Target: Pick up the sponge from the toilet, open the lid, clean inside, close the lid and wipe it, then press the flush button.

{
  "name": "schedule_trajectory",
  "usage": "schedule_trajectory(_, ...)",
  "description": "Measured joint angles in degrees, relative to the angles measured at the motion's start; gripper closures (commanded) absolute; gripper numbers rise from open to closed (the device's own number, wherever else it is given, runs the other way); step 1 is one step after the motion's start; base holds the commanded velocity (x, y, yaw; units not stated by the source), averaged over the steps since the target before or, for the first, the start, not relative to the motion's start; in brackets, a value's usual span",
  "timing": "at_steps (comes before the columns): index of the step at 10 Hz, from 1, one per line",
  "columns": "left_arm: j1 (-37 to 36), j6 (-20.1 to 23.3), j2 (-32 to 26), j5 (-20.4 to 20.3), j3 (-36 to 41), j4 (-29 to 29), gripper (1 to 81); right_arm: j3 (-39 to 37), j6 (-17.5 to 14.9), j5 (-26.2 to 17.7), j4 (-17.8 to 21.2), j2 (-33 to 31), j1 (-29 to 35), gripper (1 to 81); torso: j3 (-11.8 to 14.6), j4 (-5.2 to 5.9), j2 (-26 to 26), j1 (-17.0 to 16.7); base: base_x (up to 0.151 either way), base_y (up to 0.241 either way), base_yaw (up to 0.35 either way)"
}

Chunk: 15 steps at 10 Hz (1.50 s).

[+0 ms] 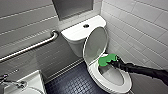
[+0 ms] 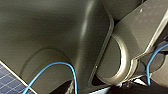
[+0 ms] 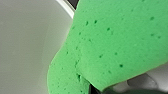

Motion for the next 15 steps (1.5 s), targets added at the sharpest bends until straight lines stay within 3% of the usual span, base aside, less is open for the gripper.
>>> schedule_trajectory(7,0.1,0.0,0.5,0.1,0.0,0.1,1.0,-3.7,0.0,-0.7,2.1,-0.5,-2.4,81.1,0.0,0.00,0.0,0.0,0.000,0.000,0.000)
schedule_trajectory(10,0.1,0.0,1.8,0.2,0.0,1.0,1.0,4.9,0.0,6.7,2.2,-5.9,-4.3,81.1,0.0,0.00,0.0,0.0,0.000,0.000,0.000)
schedule_trajectory(15,0.5,0.0,2.4,0.1,-0.1,2.8,1.0,29.0,0.0,21.8,3.1,-16.7,-8.6,81.1,0.0,0.00,0.0,0.0,0.000,0.000,0.000)
